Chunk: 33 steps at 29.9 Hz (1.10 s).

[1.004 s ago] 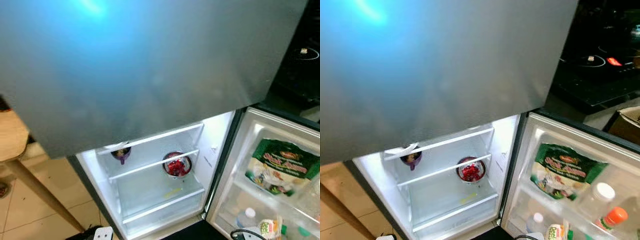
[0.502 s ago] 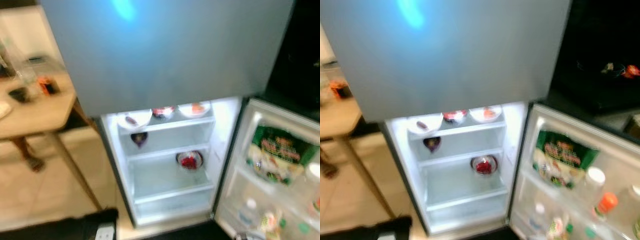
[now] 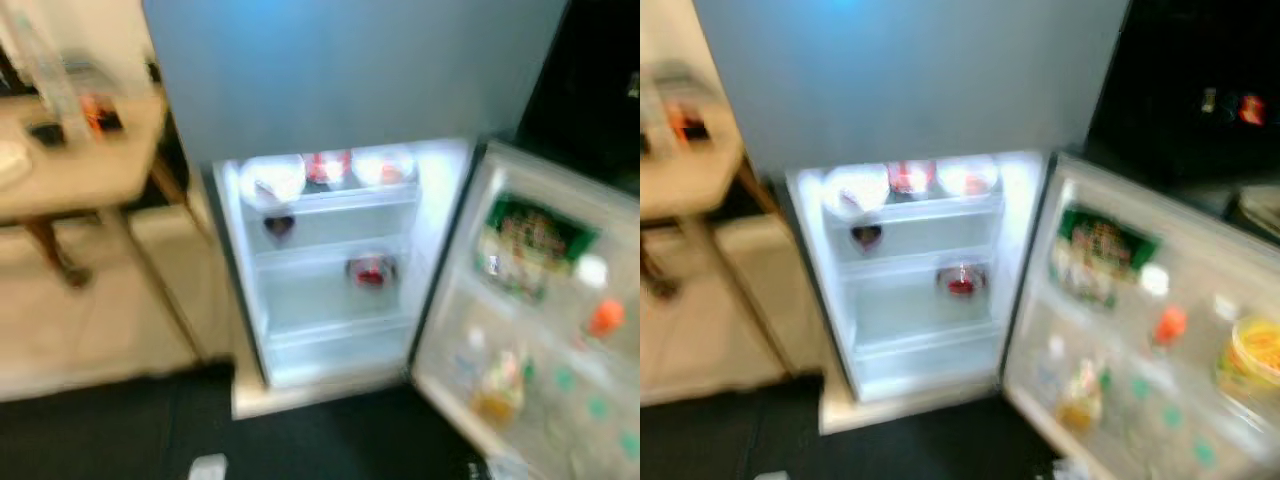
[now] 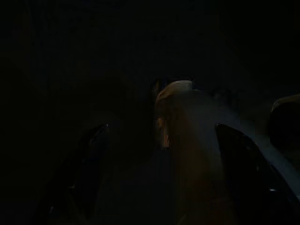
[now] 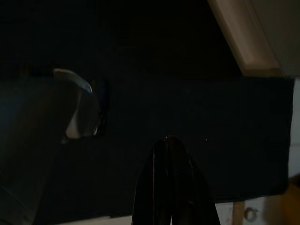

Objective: Restocking fridge

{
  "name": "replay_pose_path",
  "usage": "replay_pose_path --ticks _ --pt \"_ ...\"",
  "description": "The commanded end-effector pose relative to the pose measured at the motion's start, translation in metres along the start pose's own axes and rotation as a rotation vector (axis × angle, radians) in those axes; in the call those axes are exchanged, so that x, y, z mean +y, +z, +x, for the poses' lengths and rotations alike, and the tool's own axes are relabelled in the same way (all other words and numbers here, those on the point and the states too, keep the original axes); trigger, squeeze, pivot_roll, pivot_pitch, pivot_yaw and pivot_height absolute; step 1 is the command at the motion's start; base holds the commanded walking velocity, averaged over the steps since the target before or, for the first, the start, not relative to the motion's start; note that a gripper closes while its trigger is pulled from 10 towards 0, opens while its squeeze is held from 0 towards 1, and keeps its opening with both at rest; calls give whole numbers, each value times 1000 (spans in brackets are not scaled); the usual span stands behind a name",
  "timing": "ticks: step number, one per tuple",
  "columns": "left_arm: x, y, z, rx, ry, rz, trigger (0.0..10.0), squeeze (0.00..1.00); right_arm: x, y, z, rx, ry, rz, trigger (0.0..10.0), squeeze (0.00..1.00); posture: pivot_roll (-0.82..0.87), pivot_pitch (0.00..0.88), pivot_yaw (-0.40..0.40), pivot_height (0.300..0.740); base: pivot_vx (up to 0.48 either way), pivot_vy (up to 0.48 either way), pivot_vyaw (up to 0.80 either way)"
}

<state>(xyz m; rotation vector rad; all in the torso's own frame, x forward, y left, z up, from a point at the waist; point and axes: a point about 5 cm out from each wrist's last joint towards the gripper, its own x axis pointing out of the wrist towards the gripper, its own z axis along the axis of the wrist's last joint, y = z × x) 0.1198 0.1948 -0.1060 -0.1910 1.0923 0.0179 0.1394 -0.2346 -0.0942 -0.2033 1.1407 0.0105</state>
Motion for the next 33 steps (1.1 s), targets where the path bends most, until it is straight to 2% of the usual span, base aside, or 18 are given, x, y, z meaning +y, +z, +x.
replay_pose_path --ticks 1,13,19,33 --pt "0 -6 -1 19 -1 4 10000 0 2 -4 0 11 6 7 10000 0 -83 13 -18 740 -341 0 0" --pt "-1 -6 -1 9 -13 -7 10000 0 6 -6 0 14 15 9 10000 0 -88 18 -19 740 -24 0 0" --pt "0 -6 -1 11 -15 -10 10000 0 1 -15 -2 30 22 -1 10000 0 -90 18 -20 740 0 0 -760" --pt "1 -5 -2 9 -33 3 10000 0 -1 -13 -2 37 17 -28 10000 0 -85 19 -21 740 0 0 -795"
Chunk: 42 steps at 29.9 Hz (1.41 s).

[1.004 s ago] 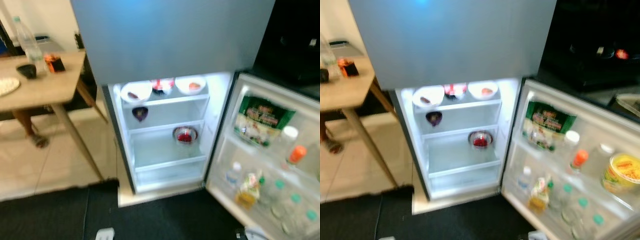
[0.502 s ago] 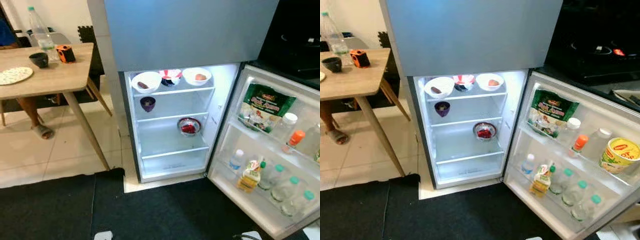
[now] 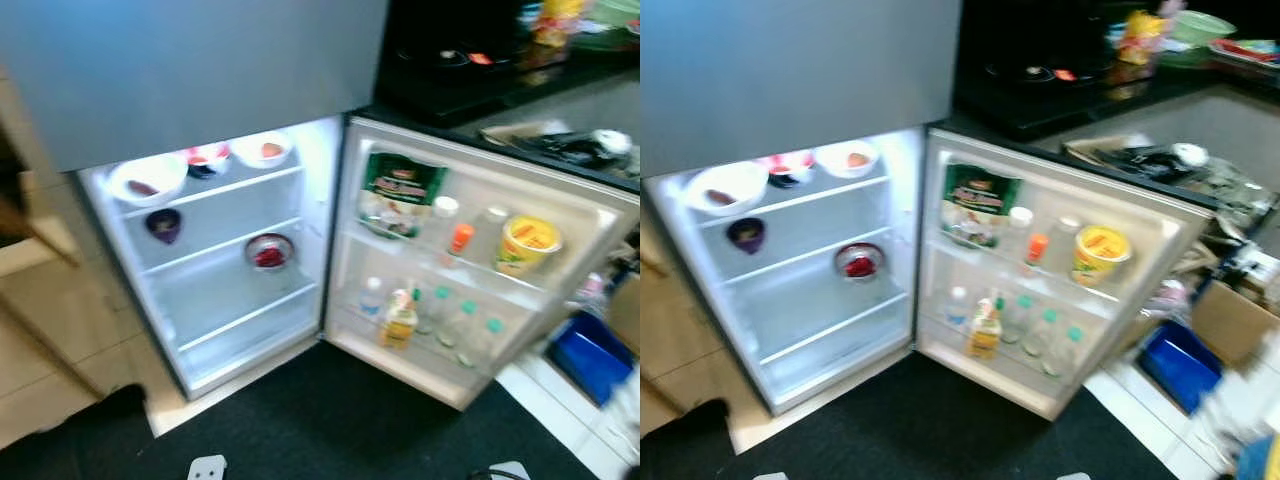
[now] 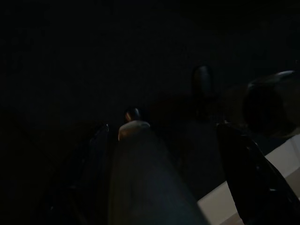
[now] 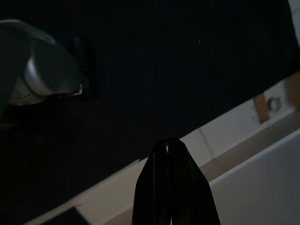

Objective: Restocking fridge

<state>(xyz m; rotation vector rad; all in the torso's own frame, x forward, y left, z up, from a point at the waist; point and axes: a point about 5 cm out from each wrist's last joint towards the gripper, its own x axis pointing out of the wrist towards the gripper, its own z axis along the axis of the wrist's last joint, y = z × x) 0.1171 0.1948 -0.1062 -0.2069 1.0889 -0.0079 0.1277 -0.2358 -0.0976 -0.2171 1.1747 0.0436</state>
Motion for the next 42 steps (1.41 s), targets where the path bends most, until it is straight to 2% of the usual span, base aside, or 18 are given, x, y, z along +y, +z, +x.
replay_pose_path --ticks 1,16,22,42 --pt "0 -3 -1 10 -4 3 10000 0 -1 -1 0 5 -5 1 10000 0 -85 19 -21 740 0 0 -788" --pt "-1 -5 -1 10 -12 -22 10000 0 -4 -1 -1 9 -12 -15 10000 0 -84 18 -26 740 0 0 -788" --pt "0 -4 -1 6 -20 -18 10000 0 -4 1 -1 -11 -14 9 10000 0 -86 21 -25 740 0 0 0" --pt "-4 -1 1 -3 -37 -12 10000 0 -3 4 0 -31 4 15 10000 0 -87 19 -28 740 0 -472 0"
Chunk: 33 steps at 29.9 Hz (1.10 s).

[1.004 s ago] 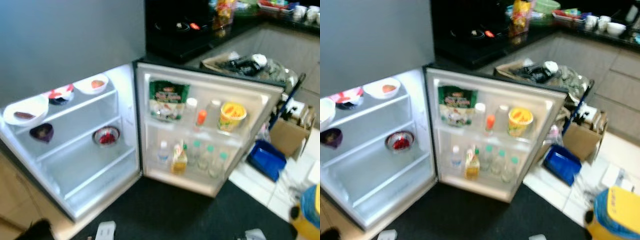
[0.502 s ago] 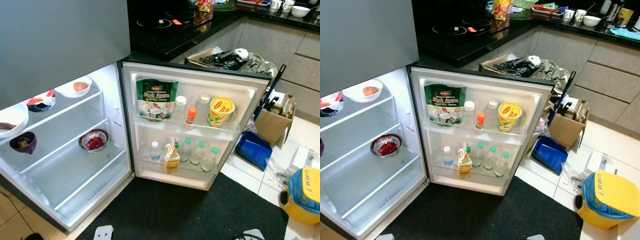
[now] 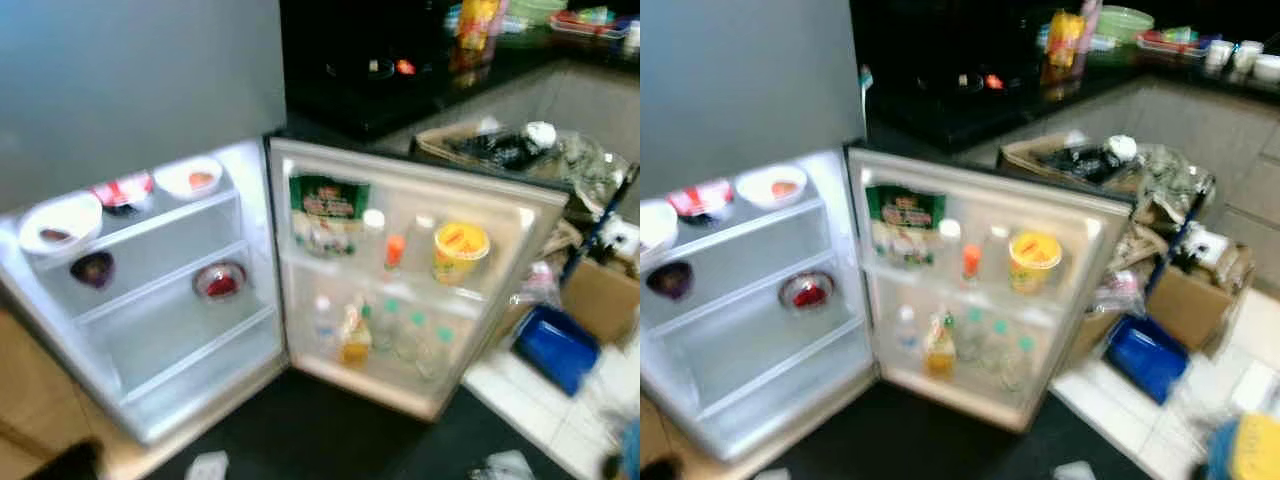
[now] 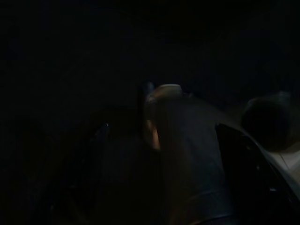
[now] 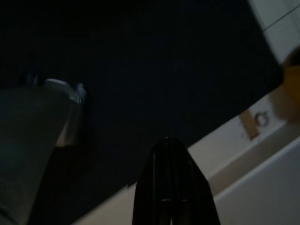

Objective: Restocking fridge

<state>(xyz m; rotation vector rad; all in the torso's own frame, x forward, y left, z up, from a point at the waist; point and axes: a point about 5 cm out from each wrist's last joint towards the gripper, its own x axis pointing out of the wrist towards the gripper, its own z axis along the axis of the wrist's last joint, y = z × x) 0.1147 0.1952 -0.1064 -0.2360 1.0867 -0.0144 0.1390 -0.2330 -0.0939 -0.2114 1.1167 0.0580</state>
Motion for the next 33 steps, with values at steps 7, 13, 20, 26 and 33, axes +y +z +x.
replay_pose_path --ticks 7,13,20,26,33 --pt "-6 1 2 -3 -19 9 10000 0 -2 -8 -1 25 3 19 10000 0 -87 19 -28 740 0 -472 0" --pt "-7 1 2 -4 -22 8 10000 0 2 -10 -2 14 33 46 10000 0 -88 18 -28 740 0 -472 0" --pt "-9 1 3 -2 -24 7 10000 0 4 -14 -2 13 60 39 10000 0 -89 18 -27 740 0 -472 742" --pt "-8 0 2 2 -20 10 10000 0 4 -16 -3 17 65 38 10000 0 -89 18 -26 740 0 -469 749" --pt "-6 0 2 3 -18 11 10000 0 7 -15 -3 14 72 35 10000 0 -89 18 -26 740 0 -422 749"
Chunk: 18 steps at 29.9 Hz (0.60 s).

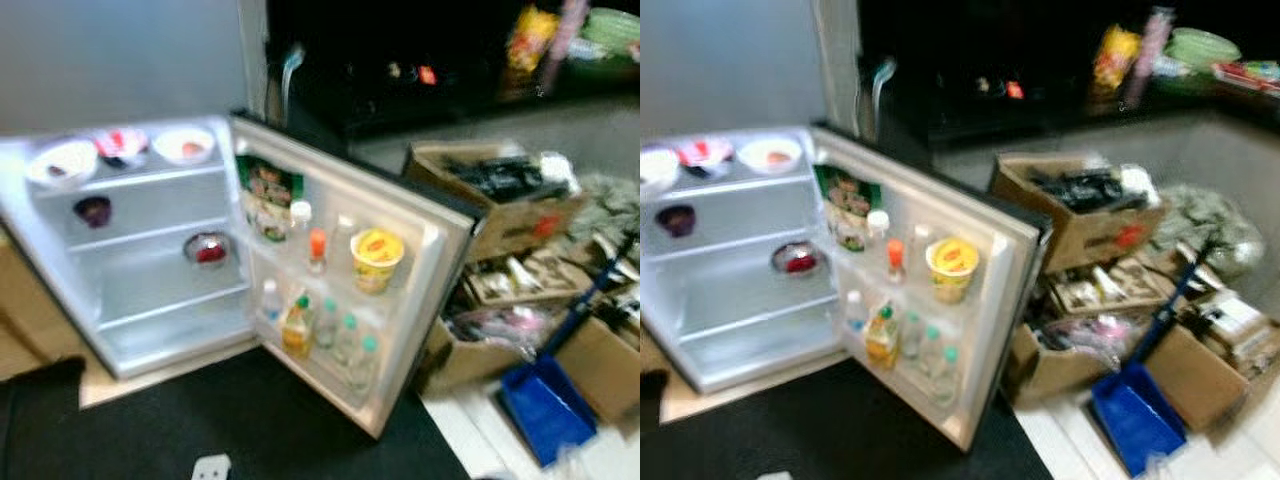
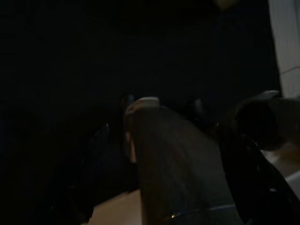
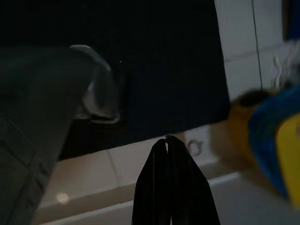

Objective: Restocking fridge

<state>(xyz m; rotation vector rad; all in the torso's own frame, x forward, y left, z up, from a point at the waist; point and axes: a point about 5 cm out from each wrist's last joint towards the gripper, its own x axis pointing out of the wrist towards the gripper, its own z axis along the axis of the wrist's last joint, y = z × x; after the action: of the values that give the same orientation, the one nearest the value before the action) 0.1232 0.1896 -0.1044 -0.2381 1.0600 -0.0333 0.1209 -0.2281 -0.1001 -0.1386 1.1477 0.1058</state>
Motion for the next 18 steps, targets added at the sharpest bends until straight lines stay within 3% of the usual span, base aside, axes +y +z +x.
replay_pose_path --ticks 1,8,18 --pt "1 -7 -1 26 2 1 10000 0 -2 3 0 -10 -10 -3 10000 0 -89 18 -26 740 0 -330 750" --pt "2 -4 -1 18 8 -3 10000 0 0 9 2 -29 -28 4 10000 0 -92 16 -26 740 0 -47 702" --pt "-1 -3 0 10 1 3 10000 0 -1 14 2 -35 -47 -7 10000 0 -94 14 -28 740 0 0 0"
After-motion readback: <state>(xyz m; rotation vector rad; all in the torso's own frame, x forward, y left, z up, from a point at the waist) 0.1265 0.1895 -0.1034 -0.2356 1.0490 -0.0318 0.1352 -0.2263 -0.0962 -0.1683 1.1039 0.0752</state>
